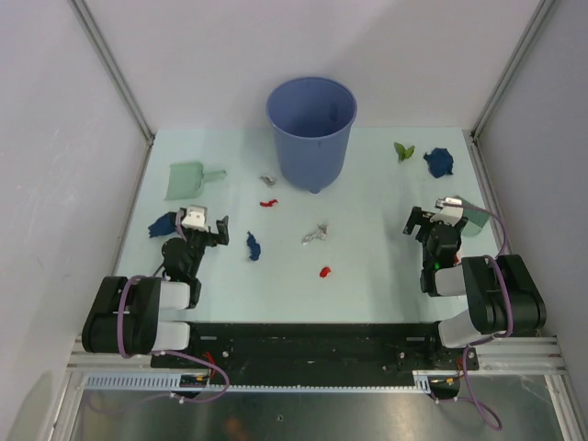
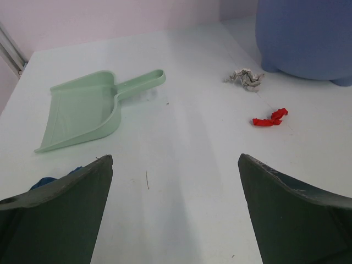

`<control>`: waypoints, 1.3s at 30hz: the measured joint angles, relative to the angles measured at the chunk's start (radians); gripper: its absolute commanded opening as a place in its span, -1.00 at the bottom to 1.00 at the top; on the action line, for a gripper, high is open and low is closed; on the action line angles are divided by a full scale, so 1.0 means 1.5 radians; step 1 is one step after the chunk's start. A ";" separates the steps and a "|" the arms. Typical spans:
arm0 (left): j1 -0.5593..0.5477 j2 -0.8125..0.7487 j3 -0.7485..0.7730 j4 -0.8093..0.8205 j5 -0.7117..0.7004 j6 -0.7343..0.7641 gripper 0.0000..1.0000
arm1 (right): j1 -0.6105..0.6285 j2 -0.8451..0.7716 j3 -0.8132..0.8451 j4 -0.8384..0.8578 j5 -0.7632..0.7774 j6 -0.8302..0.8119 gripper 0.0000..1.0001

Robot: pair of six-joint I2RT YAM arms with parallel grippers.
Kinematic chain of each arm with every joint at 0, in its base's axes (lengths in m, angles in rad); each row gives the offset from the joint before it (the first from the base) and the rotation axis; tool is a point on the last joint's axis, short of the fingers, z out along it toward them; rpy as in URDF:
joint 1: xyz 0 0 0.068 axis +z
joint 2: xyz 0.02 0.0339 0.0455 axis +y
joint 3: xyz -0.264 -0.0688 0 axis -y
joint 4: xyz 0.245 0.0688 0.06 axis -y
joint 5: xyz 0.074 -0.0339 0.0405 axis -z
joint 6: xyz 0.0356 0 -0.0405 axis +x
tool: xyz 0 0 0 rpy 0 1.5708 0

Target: Sweep away the paper scraps from the table

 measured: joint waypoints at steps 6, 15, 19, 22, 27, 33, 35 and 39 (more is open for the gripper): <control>0.000 0.000 0.000 0.000 0.000 0.000 1.00 | 0.000 0.000 0.000 0.000 0.000 0.000 0.99; 0.009 -0.022 0.151 -0.250 -0.063 -0.028 0.95 | 0.000 0.000 0.000 0.000 0.000 0.000 1.00; 0.037 -0.008 0.364 -0.454 -0.091 -0.087 0.82 | 0.000 0.000 0.000 0.000 0.000 0.000 1.00; 0.044 0.001 0.460 -0.568 -0.100 -0.138 0.76 | 0.000 0.000 0.000 0.000 0.000 0.000 1.00; 0.044 0.094 0.600 -0.762 -0.123 -0.243 0.81 | 0.000 0.000 0.000 0.000 0.000 0.000 0.99; 0.036 0.211 0.682 -0.908 -0.117 -0.358 0.81 | 0.000 0.000 0.000 0.000 0.000 0.000 1.00; 0.027 0.241 0.712 -0.935 -0.109 -0.398 0.86 | 0.000 0.000 0.000 0.000 0.000 0.000 0.99; 0.000 0.326 0.819 -0.982 -0.090 -0.471 0.92 | 0.000 0.000 0.000 0.000 0.000 0.000 0.99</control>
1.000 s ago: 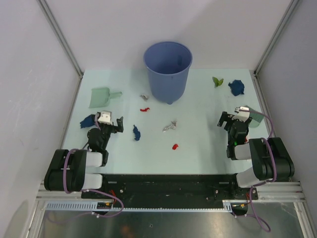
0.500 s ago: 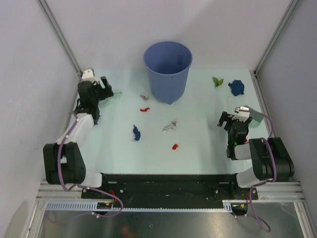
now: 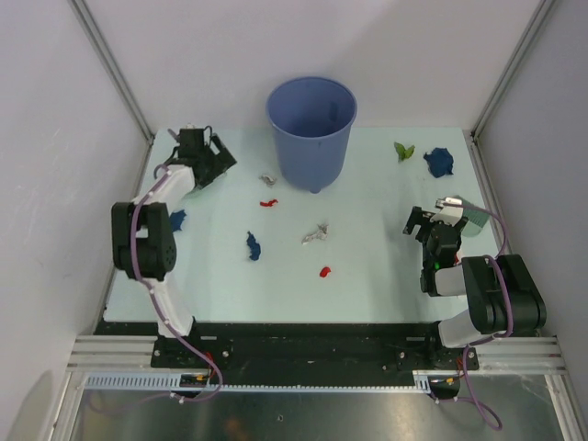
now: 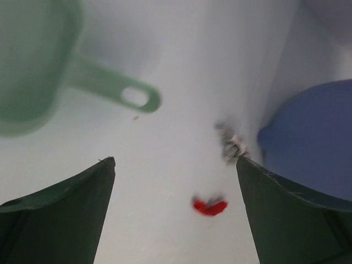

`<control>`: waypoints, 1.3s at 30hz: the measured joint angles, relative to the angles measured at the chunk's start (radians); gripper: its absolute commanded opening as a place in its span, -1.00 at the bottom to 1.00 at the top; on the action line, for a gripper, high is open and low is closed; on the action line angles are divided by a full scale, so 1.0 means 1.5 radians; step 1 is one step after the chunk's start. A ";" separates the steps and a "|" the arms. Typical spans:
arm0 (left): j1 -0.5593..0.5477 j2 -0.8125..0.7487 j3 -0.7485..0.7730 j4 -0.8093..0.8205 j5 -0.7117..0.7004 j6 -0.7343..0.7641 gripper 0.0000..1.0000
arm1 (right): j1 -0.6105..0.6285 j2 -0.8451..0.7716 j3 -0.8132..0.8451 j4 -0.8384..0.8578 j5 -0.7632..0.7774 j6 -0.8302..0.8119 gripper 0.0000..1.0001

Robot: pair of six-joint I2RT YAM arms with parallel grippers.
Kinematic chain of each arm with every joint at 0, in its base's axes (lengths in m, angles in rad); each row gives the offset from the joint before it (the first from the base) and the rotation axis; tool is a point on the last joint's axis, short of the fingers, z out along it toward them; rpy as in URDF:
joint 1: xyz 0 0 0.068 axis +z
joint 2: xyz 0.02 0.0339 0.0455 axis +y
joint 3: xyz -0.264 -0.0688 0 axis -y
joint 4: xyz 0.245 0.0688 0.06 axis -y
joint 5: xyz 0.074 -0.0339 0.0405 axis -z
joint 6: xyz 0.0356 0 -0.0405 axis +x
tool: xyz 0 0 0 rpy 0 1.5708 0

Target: Sweep away the paper scraps from the table

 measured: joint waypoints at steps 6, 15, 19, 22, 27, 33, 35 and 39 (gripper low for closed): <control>-0.020 0.137 0.166 -0.050 -0.011 -0.022 0.96 | 0.000 0.000 0.000 0.000 0.000 0.000 1.00; -0.025 0.217 0.358 -0.083 -0.040 0.108 0.65 | 0.000 0.000 0.000 0.000 0.000 0.000 0.99; -0.028 0.260 0.428 -0.070 -0.012 0.152 0.47 | 0.000 0.000 0.000 0.000 0.000 0.000 0.99; -0.028 0.299 0.448 -0.064 0.004 0.159 0.48 | 0.000 0.000 0.000 0.000 0.000 0.000 0.99; -0.028 0.349 0.448 -0.077 0.024 0.158 0.47 | 0.000 0.000 0.000 0.000 0.000 0.000 0.99; -0.024 0.358 0.428 -0.080 0.043 0.158 0.52 | 0.000 0.000 0.000 0.000 0.000 0.000 0.99; -0.020 0.352 0.402 -0.076 0.050 0.158 0.51 | 0.000 0.000 0.000 0.000 0.000 0.000 0.99; -0.008 0.338 0.336 -0.072 0.056 0.167 0.48 | 0.000 0.000 0.000 0.000 0.000 0.000 0.99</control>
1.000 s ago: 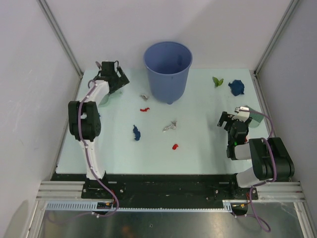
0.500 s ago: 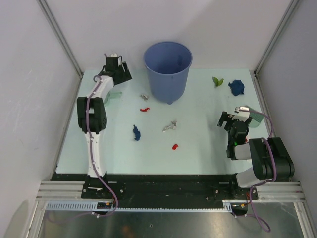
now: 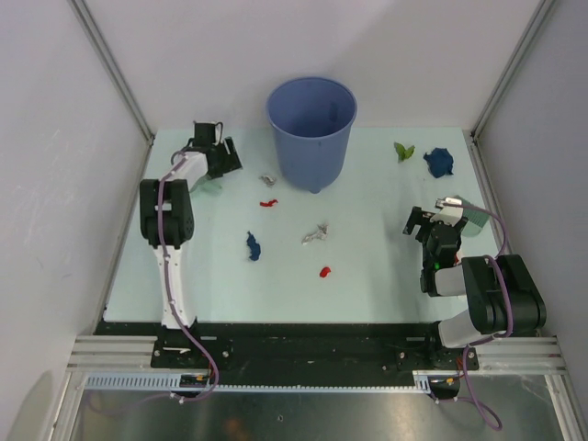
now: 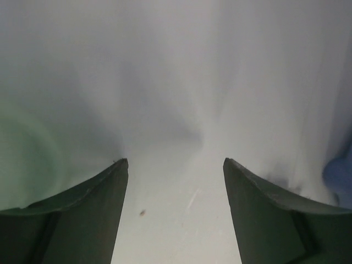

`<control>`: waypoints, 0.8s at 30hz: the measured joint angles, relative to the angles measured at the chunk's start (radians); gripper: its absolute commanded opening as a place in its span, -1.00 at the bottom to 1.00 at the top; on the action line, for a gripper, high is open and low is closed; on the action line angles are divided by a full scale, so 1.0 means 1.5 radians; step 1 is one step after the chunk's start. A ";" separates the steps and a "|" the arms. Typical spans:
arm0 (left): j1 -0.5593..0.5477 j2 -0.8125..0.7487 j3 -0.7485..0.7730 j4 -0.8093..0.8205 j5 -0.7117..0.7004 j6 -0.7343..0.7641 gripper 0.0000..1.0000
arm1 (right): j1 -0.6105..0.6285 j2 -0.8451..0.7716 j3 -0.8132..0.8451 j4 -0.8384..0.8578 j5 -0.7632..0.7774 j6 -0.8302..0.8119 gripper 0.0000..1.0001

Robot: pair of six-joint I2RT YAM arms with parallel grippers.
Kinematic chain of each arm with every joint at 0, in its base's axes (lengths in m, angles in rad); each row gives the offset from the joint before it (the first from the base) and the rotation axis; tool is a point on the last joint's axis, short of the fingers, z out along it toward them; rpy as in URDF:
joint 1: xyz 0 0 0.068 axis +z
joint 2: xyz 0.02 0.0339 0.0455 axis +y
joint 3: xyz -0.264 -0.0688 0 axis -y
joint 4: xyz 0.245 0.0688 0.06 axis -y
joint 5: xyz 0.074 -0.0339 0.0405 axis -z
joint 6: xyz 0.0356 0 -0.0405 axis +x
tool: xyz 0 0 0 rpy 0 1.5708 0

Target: Sweep away the paper scraps from the table

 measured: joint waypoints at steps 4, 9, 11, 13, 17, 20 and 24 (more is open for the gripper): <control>0.019 -0.058 -0.075 0.005 0.012 0.024 0.49 | 0.000 0.000 0.000 0.000 0.000 0.000 0.99; 0.038 -0.164 -0.197 -0.004 0.015 0.078 0.48 | 0.000 0.000 0.000 0.000 0.000 0.000 1.00; 0.047 -0.204 -0.234 -0.008 0.015 0.097 0.46 | 0.000 0.000 0.000 0.000 0.000 0.000 0.99; 0.062 -0.234 -0.259 -0.009 0.015 0.116 0.45 | 0.000 0.000 0.000 0.000 0.000 0.000 0.99; 0.099 -0.286 -0.302 -0.010 0.021 0.164 0.44 | 0.000 0.000 0.000 0.000 0.000 0.000 0.99; 0.110 -0.333 -0.328 -0.017 0.048 0.202 0.58 | 0.000 0.000 0.000 0.000 0.000 0.000 0.99; 0.101 -0.415 -0.353 -0.023 0.040 0.225 0.69 | 0.000 0.000 0.000 0.000 0.000 0.000 0.99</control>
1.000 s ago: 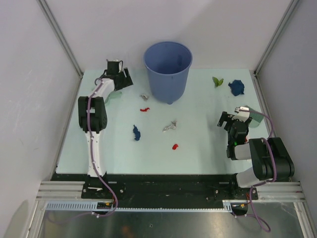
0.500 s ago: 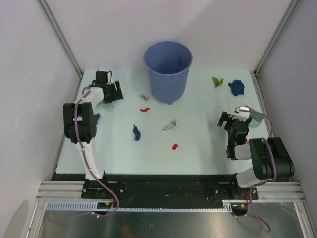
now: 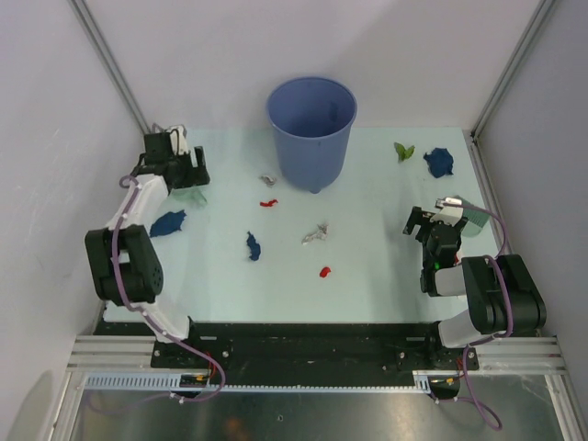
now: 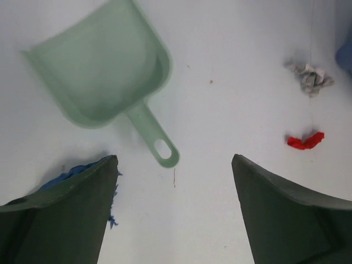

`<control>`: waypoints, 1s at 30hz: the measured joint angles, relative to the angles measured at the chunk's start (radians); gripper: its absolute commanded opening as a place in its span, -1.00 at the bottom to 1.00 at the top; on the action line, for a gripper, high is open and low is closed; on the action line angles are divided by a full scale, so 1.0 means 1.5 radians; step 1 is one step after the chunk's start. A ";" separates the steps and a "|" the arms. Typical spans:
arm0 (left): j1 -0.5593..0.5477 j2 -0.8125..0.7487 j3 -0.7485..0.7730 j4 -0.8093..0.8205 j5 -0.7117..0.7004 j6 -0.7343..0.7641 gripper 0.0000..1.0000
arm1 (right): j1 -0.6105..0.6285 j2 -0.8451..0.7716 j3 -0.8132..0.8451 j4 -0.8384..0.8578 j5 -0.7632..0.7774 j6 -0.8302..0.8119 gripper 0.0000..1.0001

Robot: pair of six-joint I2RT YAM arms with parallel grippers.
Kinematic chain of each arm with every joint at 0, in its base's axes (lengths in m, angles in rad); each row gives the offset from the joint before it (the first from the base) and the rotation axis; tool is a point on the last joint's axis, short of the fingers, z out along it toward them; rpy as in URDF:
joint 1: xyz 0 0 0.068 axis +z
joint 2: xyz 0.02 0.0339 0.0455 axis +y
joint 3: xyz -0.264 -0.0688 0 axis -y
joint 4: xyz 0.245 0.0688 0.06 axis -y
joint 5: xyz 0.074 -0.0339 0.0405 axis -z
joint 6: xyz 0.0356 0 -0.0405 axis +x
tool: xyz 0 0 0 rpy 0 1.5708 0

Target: Sweep away the paper scraps from the table

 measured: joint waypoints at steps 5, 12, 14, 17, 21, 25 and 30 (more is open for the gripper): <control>0.010 -0.044 -0.035 0.027 -0.047 -0.086 0.87 | 0.000 0.000 0.000 0.000 0.000 0.000 0.99; 0.004 0.040 -0.062 0.009 -0.062 -0.174 0.99 | 0.000 0.000 0.000 0.000 0.000 0.000 1.00; -0.004 0.058 -0.059 0.008 -0.062 -0.183 0.97 | 0.000 0.000 0.000 0.000 0.000 0.000 1.00; -0.014 0.094 -0.040 0.004 -0.068 -0.194 0.86 | 0.000 0.000 0.000 0.000 0.000 0.000 0.99; -0.017 0.146 0.006 0.004 -0.082 -0.206 0.62 | 0.000 0.000 0.000 0.000 0.000 0.000 0.99; -0.017 0.178 0.045 0.005 -0.104 -0.209 -0.18 | 0.000 0.000 0.000 0.000 0.000 0.000 0.99; -0.017 0.181 0.053 0.010 -0.105 -0.202 -0.91 | 0.000 0.000 0.000 0.000 0.000 0.000 0.99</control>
